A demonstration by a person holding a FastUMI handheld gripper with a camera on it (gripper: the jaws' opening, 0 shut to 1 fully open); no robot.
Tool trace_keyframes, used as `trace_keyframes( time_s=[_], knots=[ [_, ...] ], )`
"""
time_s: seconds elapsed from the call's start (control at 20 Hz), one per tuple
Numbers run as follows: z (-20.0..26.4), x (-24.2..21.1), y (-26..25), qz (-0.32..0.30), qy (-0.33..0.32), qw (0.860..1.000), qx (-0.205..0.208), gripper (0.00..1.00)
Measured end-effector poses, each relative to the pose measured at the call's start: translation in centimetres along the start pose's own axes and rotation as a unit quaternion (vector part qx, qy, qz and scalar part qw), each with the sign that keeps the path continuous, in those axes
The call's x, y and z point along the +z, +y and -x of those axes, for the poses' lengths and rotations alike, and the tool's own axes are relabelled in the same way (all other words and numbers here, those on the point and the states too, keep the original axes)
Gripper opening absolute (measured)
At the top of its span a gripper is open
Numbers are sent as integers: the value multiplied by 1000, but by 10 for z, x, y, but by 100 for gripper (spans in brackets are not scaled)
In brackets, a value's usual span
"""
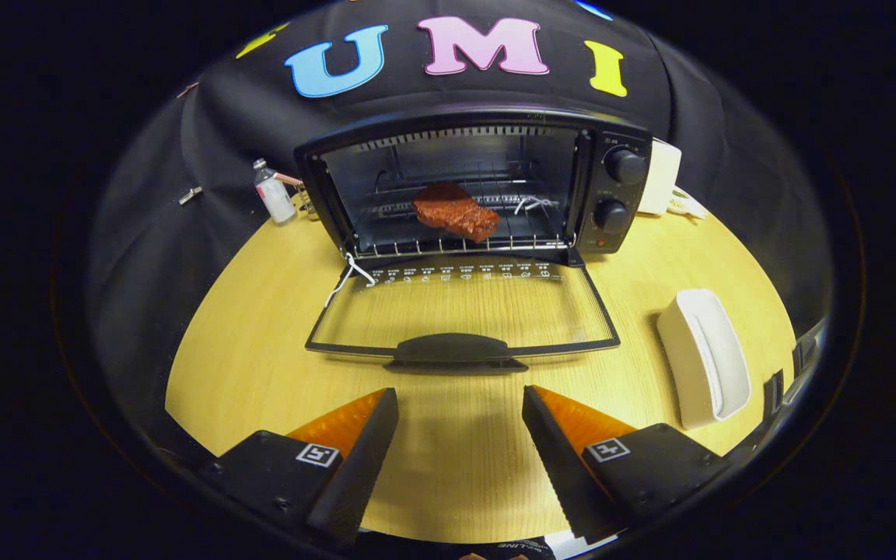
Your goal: Open the toaster oven, put the food inside, and close the toaster oven door.
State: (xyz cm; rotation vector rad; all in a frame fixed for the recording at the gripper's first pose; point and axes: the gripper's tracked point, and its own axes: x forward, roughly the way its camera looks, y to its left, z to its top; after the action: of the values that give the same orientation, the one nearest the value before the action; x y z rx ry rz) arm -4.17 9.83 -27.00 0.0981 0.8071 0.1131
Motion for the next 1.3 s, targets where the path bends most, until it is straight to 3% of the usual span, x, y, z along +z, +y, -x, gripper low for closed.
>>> trace_keyframes(
  time_s=[0.3, 0.7, 1.3],
  knots=[
    [-23, -16, -13, 16, 39, 999, -31, 99],
    [-42, -7, -4, 2, 46, 998, -42, 99],
    [-7, 29, 5, -19, -1, 1000, -9, 99]
  ],
)
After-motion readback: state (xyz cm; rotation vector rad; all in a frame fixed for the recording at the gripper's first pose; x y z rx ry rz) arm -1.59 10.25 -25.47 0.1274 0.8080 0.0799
